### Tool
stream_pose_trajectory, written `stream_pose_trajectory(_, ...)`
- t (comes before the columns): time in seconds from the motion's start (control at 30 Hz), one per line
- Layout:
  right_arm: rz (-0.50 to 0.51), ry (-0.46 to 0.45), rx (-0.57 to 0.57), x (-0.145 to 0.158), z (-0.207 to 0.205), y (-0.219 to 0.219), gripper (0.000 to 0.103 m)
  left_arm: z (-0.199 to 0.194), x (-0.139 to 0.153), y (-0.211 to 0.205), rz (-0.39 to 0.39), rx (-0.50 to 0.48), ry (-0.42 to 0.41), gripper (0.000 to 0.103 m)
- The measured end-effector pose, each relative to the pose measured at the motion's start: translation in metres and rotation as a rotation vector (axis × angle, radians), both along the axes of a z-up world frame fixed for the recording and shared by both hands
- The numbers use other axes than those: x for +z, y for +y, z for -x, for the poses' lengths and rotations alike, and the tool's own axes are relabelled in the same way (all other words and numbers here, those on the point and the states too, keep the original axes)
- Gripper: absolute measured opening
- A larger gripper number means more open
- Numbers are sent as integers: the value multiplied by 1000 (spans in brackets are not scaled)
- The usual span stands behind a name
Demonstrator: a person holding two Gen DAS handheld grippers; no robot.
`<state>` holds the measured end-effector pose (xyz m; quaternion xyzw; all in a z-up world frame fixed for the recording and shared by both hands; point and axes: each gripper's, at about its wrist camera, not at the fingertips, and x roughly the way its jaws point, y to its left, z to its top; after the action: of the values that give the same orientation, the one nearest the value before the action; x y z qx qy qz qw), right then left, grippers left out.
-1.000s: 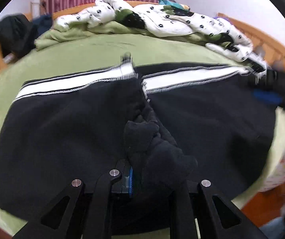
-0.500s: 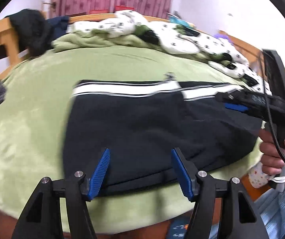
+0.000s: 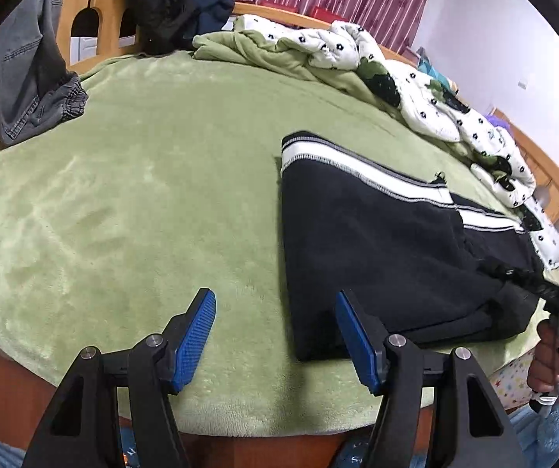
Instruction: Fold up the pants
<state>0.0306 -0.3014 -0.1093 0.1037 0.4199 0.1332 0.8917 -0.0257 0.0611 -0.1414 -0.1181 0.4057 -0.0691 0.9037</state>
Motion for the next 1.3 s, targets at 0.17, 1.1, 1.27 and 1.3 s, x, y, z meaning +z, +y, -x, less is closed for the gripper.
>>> stream_pose_trajectory(0.17, -9, 29, 9, -1, 23, -1, 12, -1, -7, 3, 23, -24, 23, 62)
stream_pose_trajectory(1.1, 75, -45, -98, 2, -35, 7, 6, -11, -32, 29, 146, -54, 109, 62)
stream_pose_trajectory(1.27, 148, 8, -157, -9, -38, -3, 0, -3, -20, 12, 81, -189, 60, 62)
stream_pose_trajectory(1.3, 146, 47, -163, -18, -41, -4, 0, -2, -19, 6, 44, -220, 58, 62)
